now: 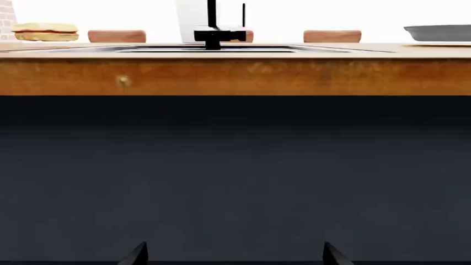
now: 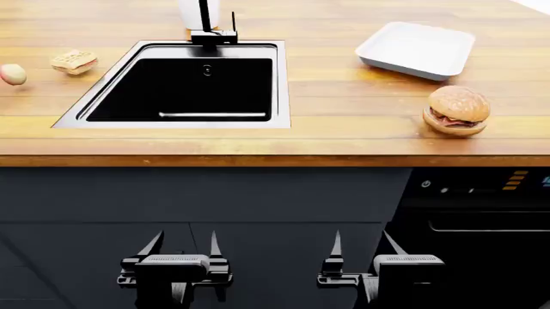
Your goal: Pick up the fruits and vegetables and place them in the sink. Turn on the sink faucet to wash them. Then turn the sink off and put them in the tray.
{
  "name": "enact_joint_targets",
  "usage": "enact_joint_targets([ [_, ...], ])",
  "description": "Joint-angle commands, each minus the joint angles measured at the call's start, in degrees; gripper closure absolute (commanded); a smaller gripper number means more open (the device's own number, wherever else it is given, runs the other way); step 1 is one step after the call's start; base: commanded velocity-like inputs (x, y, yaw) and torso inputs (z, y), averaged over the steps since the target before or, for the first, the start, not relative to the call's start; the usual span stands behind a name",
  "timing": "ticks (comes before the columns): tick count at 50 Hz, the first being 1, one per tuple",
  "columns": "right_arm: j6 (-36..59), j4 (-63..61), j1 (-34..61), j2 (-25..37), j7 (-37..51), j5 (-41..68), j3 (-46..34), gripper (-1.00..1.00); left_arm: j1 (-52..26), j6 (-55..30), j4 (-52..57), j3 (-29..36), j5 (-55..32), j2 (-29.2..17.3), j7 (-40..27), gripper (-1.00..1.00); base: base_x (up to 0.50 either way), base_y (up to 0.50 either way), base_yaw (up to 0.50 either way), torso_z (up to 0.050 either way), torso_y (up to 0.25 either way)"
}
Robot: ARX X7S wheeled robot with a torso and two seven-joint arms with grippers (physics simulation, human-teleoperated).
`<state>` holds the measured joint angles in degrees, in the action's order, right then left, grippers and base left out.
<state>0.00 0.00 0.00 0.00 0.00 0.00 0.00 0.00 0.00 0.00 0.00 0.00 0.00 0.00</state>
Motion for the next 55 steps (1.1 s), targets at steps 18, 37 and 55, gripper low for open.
enact_joint_targets([
  [18, 19.4, -27.0, -1.2, 6.5, 5.4, 0.0, -1.7, -1.00, -4.7, -20.1, 27.4, -0.3, -11.0, -7.8, -4.7, -1.00, 0.00, 0.00, 0.00, 0.019, 0.000],
  [37, 40.9, -42.0, 9.3, 10.1, 4.9, -0.2, -1.9, -1.00, -20.8, -46.2, 40.3, -1.5, -16.8, -13.4, -5.5, -1.00, 0.00, 0.09, 0.00, 0.050, 0.000],
  [55, 40.2, -41.9, 8.8, 10.8, 6.0, -0.7, -3.0, -1.00, -20.5, -45.1, 39.8, -1.3, -17.0, -13.9, -5.7, -1.00, 0.00, 0.50, 0.00, 0.050, 0.000],
])
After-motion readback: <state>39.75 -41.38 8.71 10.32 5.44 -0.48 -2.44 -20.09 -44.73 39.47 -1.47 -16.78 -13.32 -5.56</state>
